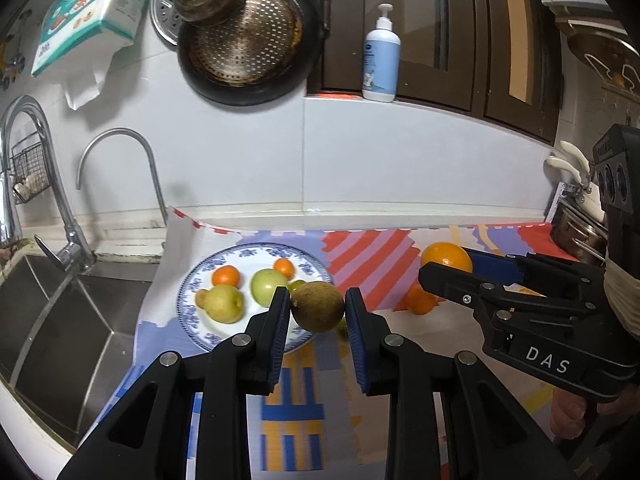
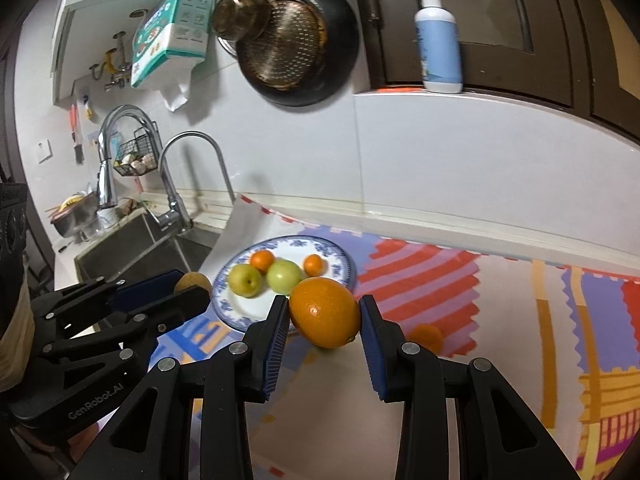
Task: Organize fruits
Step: 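Carry the orange with the right tool while the left tool carries the brown fruit, then open both tools to set the orange and brown fruit on the plate, then move both tools back toward the last tangerine and green tomato, then grasp the tangerine with the right tool while the left tool grasps the green tomato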
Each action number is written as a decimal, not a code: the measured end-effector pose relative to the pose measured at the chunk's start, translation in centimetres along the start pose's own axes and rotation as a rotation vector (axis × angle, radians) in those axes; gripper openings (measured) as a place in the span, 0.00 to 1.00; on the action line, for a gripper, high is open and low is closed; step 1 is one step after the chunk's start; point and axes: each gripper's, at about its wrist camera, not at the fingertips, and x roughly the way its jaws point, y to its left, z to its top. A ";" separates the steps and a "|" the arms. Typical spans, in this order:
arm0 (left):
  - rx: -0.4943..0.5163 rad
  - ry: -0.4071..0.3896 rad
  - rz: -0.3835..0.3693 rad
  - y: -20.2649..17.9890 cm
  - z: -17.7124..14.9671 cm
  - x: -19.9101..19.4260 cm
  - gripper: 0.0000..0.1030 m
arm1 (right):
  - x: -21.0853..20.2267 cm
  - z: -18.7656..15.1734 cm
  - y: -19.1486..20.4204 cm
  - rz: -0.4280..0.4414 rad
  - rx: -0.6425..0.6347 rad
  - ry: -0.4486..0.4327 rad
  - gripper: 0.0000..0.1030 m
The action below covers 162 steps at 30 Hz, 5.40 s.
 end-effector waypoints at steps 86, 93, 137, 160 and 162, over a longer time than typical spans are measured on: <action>-0.018 -0.001 0.052 2.6 -0.4 1.5 0.80 | 3.8 0.9 0.8 -0.031 -0.013 0.055 0.61; -0.004 -0.014 0.060 0.9 -0.5 0.1 0.90 | 1.0 0.1 -0.3 -0.086 0.019 0.017 0.71; 0.090 0.187 -0.023 -4.3 -2.9 11.3 0.67 | 6.3 -4.6 -8.8 -0.190 0.091 0.174 0.75; 0.098 0.297 -0.071 -4.5 -3.7 16.6 0.32 | 11.6 -5.1 -10.7 -0.133 0.124 0.254 0.51; 0.099 0.297 -0.071 -4.5 -3.7 16.7 0.30 | 11.7 -5.2 -10.7 -0.131 0.123 0.256 0.48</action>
